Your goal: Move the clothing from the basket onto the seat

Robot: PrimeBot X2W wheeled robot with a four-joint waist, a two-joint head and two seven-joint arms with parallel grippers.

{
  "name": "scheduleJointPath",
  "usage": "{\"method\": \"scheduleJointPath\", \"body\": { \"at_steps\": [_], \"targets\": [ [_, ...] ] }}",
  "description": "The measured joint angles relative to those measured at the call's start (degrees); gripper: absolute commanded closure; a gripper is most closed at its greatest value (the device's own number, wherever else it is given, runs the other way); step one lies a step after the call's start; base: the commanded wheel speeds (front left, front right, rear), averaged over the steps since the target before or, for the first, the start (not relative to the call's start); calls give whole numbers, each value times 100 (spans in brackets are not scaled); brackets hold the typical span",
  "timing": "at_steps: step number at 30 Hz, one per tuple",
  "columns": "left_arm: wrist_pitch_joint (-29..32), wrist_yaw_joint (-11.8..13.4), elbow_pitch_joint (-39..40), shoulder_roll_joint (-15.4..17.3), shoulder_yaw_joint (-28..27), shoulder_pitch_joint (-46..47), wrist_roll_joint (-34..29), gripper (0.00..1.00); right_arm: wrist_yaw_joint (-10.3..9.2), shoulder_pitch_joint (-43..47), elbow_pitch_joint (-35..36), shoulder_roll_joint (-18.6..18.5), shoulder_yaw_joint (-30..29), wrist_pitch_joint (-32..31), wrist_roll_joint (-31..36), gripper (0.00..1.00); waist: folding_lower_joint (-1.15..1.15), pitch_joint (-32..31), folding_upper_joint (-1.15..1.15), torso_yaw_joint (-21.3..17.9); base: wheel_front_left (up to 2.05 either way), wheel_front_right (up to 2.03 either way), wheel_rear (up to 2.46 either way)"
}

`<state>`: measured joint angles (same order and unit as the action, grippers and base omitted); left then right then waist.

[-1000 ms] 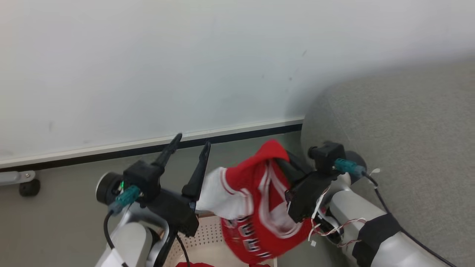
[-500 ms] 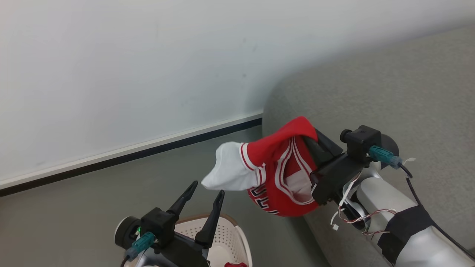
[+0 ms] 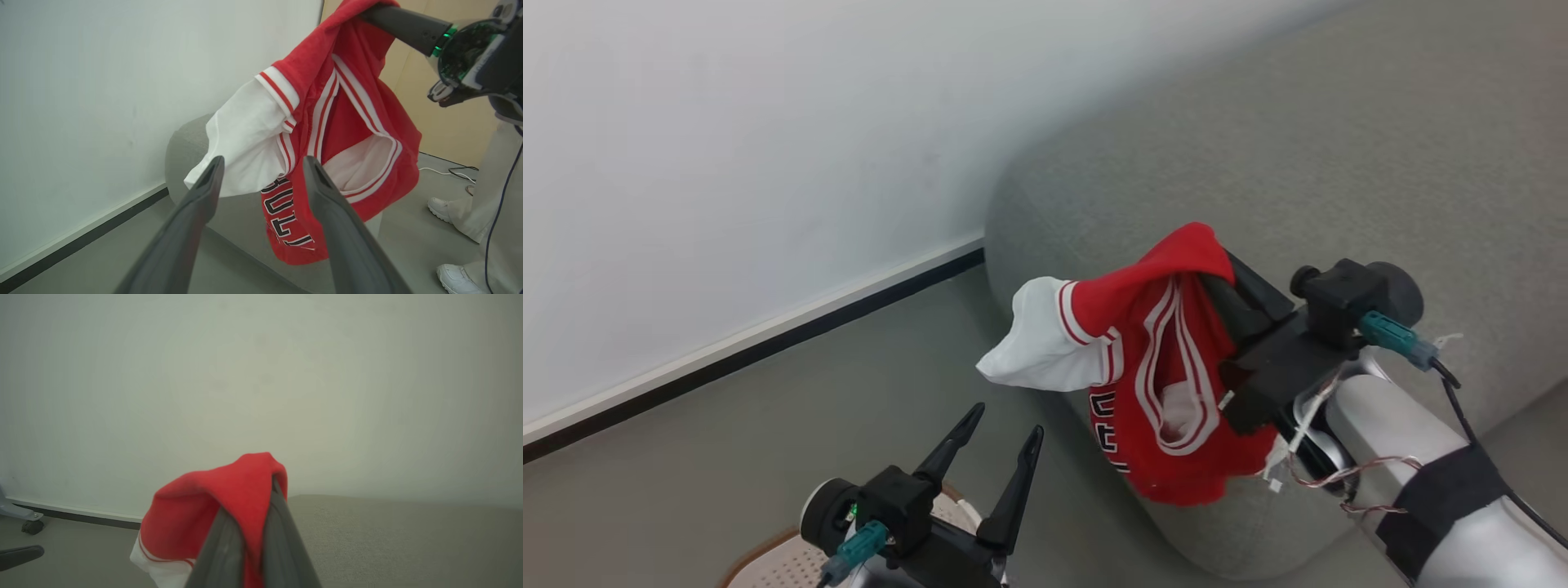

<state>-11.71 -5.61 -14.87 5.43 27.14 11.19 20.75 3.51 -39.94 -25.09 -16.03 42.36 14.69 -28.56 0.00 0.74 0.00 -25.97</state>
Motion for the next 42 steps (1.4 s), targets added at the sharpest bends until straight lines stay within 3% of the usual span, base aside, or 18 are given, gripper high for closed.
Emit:
{"method": "scheduleJointPath", "body": {
  "at_steps": [7, 12, 21, 26, 32, 42],
  "targets": [
    [-1, -45, -47, -24, 162, 17, -64, 0, -124, 273, 311, -347, -232, 1, 37, 100, 0, 170, 0, -326, 0, 0, 0],
    [-9, -45, -120, -9, 181, 39, -76, 0, -194, 325, 468, -377, -333, 1, 86, 100, 0, 338, 0, -452, 0, 0, 0],
    [-51, -46, -90, 84, 199, 41, -135, 0, -145, 136, 412, -586, -547, 1, 157, 100, 0, 580, 0, -469, 0, 0, 0],
    [-47, -44, 90, 174, 196, 98, -277, 0, -57, -608, 204, -848, -898, 1, 193, 100, 0, 772, 0, -373, 0, 0, 0],
    [70, -45, 477, 361, 178, 355, -390, 0, 65, -2148, -343, -1033, -1305, 1, 194, 100, 0, 1182, 0, -182, 0, 0, 0],
    [383, -49, 1149, 546, 244, 857, -643, 0, 155, -3451, -1303, -1675, -1859, -59, 126, 100, 1, 1897, 0, 255, 0, 0, 0]
  ]
}}
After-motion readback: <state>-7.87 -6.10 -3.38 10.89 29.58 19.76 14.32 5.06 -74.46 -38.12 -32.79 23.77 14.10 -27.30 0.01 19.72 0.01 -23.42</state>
